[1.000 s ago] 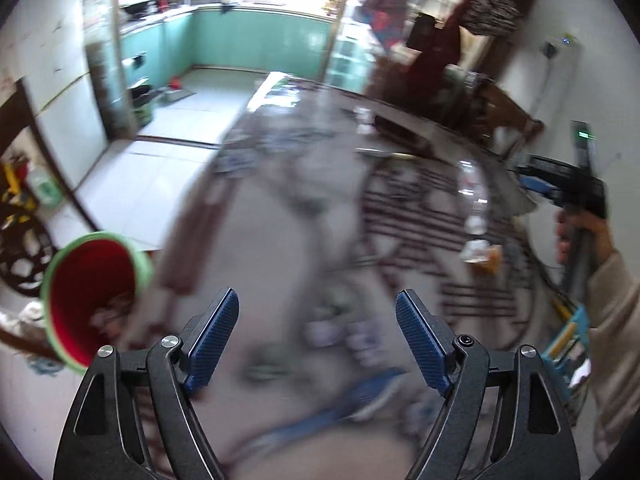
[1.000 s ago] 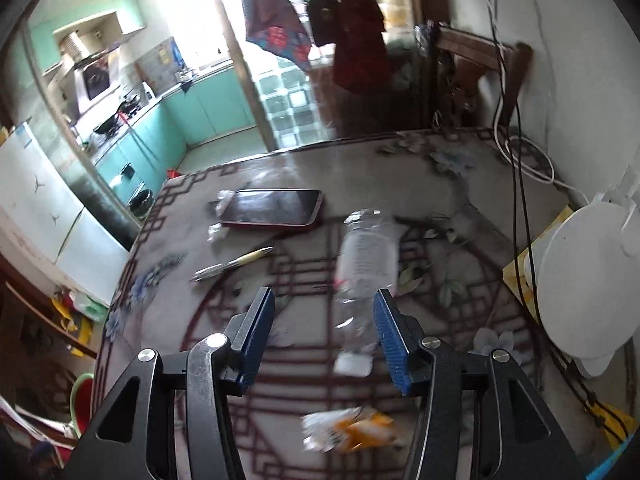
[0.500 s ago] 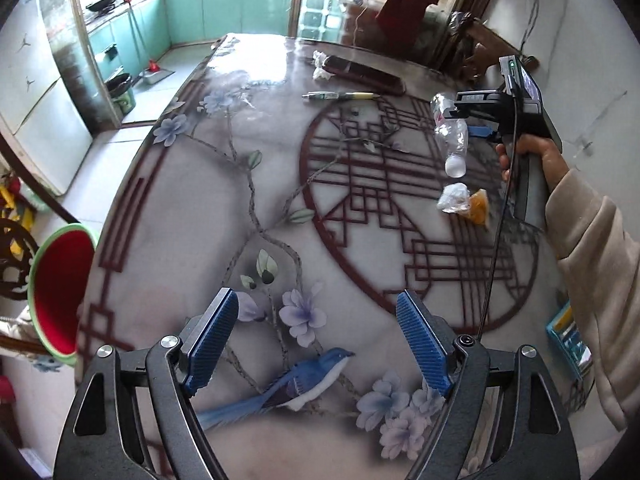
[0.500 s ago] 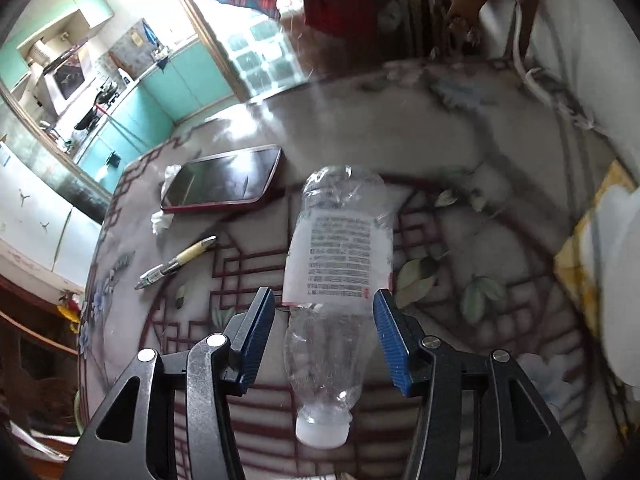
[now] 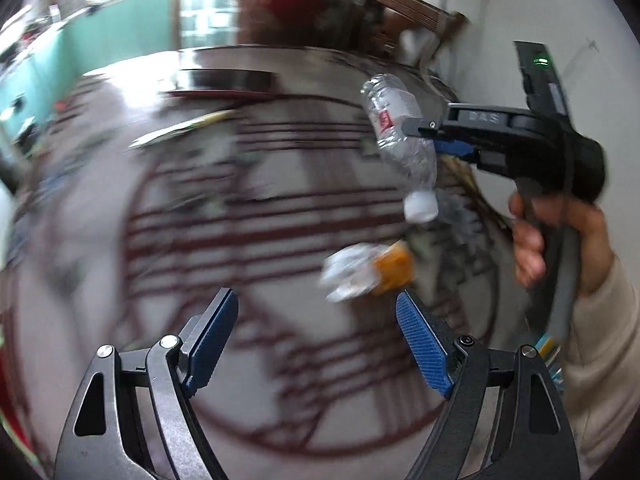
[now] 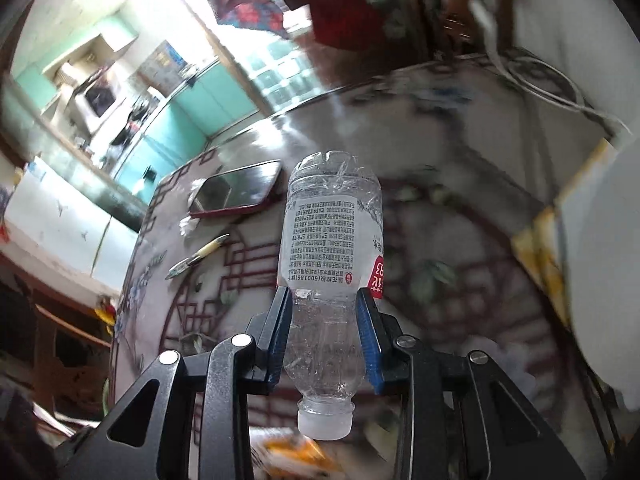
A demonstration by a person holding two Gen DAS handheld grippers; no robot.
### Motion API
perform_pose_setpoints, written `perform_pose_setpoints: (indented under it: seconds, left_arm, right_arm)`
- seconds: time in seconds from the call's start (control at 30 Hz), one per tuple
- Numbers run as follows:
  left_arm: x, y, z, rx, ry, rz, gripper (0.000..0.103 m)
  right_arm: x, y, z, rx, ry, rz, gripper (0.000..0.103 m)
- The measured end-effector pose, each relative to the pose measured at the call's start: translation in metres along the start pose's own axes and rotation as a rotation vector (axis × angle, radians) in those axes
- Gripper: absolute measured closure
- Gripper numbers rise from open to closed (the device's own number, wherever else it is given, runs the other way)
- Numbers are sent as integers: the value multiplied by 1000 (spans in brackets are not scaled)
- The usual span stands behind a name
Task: Collect trash
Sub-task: 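Grasp the clear water bottle with the right tool while the left tool grasps an orange snack wrapper, then carry the orange wrapper and water bottle over the red bucket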
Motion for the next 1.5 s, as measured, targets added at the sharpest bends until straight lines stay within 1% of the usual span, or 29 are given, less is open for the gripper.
perform_pose_setpoints:
  seconds: [0.03,0.1,0.17,0.2,0.23,0.27,0.33,0.37,0.4,0.43,0.5,0.57,0.7,0.93,0.97,1.0,1.23,1.5]
  left_arm:
    - [6,-9,-12,-13,7,-8,22]
    - [14,-20,-34,-20,31,-19,22]
    - [15,-29,-53,-28,65,-26,22]
    - [14,-31,-57,-32,75,-28,24]
    - [11,-33,-65,-33,93,-28,29]
    - [8,-33,-69,-29,108,-28,45]
    - [5,-32,-74,-41,108,-10,54]
    - [4,-31,-73,-40,107,-6,76]
    - [2,-29,-74,-36,121,-7,82]
    - [2,-28,-72,-36,116,-2,83]
    - [1,-24,-68,-28,111,-4,87]
    - [1,-19,-60,-18,96,-3,87]
    - [-4,-8,-42,8,75,13,87]
    - [-29,24,-16,38,85,84,87]
    - [-32,26,-11,43,83,94,87]
    - [-31,27,-16,47,83,101,87]
    - [-65,38,10,52,73,151,87]
    - [-82,42,38,62,34,157,87]
  right_arm:
    - [-2,-11,6,-26,-3,-17,73]
    - [-4,-23,15,-50,-9,-32,73]
    - [-5,-30,23,-53,-15,-43,73]
    - [-6,-33,25,-54,-17,-47,73]
    - [-7,-36,27,-54,-18,-52,73]
    - [-9,-39,29,-53,-17,-58,73]
    - [-11,-41,31,-48,-20,-72,72]
    - [-12,-42,32,-47,-22,-80,72]
    - [-13,-44,32,-48,-23,-82,72]
    - [-14,-43,33,-55,-25,-81,72]
    - [-16,-44,35,-68,-26,-70,72]
    - [-18,-41,36,-89,-23,-48,72]
    - [-21,-31,35,-97,-17,-23,72]
    - [-30,-6,46,-88,-18,24,72]
    - [-32,-3,48,-87,-20,27,72]
    - [-33,-1,50,-87,-22,30,72]
    - [-50,23,71,-76,-29,64,72]
    - [-79,46,88,-66,-12,104,72]
Point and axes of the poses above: each gripper's, at about its wrist camera, not at the fingertips, and z roughly against the way its jaws point, y to its left, x to its top, the point moved 10 cm from there along -z, roughly the way its jaws point, and after that the axes turned 2 degrees about -y, right-handed, at the moved point
